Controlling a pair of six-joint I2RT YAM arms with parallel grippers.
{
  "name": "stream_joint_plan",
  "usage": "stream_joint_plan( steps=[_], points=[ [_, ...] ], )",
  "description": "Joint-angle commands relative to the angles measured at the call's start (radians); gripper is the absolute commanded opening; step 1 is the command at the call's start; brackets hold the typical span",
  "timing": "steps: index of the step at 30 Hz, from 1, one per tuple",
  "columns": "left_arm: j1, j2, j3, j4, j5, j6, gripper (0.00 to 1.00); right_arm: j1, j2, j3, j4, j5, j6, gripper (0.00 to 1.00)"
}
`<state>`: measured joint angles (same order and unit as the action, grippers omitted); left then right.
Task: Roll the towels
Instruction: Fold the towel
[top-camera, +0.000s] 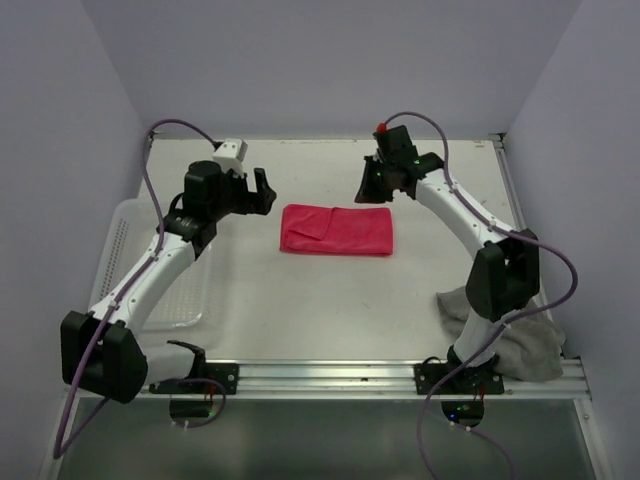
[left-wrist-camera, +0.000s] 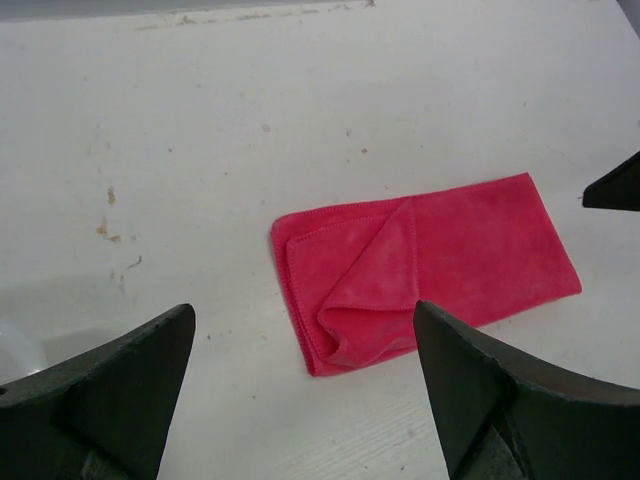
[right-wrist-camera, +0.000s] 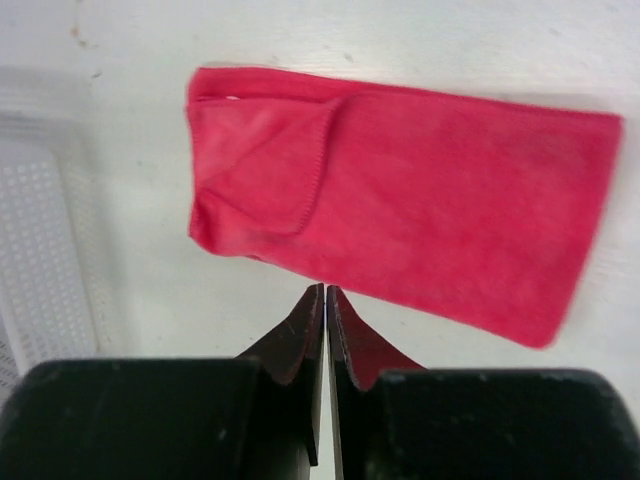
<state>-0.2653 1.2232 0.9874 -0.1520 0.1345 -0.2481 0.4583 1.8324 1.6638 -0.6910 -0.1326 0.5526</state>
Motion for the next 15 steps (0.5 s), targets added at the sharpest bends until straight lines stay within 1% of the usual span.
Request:
stream_joint_plan(
  steps=[1, 3, 5, 6, 7, 8, 9, 11, 12, 15],
  points=[
    [-0.054, 0.094, 0.068, 0.005, -0.009, -0.010, 0.92, -0.021, -0.099, -0.157, 0.047, 0.031, -0.028, 0.06],
    [-0.109, 0.136, 0.117, -0.012, -0.038, -0.003, 0.88, -0.041, -0.126, -0.252, 0.067, 0.062, -0.039, 0.00],
    [-0.170, 0.203, 0.164, -0.017, -0.070, 0.004, 0.82, -0.053, -0.147, -0.333, 0.090, 0.064, -0.040, 0.00],
    [-0.192, 0.226, 0.178, -0.014, -0.081, 0.007, 0.76, -0.056, -0.148, -0.355, 0.116, 0.064, -0.057, 0.00],
    [-0.212, 0.275, 0.192, -0.015, -0.088, 0.015, 0.73, -0.056, -0.147, -0.371, 0.120, 0.065, -0.060, 0.00],
    [-0.245, 0.300, 0.221, -0.012, -0.102, 0.020, 0.66, -0.058, -0.137, -0.406, 0.130, 0.064, -0.057, 0.00],
    [-0.259, 0.326, 0.238, -0.012, -0.105, 0.026, 0.52, -0.059, -0.133, -0.420, 0.155, 0.064, -0.062, 0.00],
    [-0.288, 0.396, 0.287, -0.018, -0.108, 0.036, 0.42, -0.059, -0.116, -0.452, 0.177, 0.083, -0.060, 0.00],
    [-0.295, 0.439, 0.304, -0.027, -0.113, 0.041, 0.40, -0.060, -0.108, -0.460, 0.182, 0.091, -0.063, 0.00],
    [-0.319, 0.495, 0.364, -0.047, -0.125, 0.064, 0.38, -0.067, -0.099, -0.490, 0.212, 0.107, -0.059, 0.00]
  ],
)
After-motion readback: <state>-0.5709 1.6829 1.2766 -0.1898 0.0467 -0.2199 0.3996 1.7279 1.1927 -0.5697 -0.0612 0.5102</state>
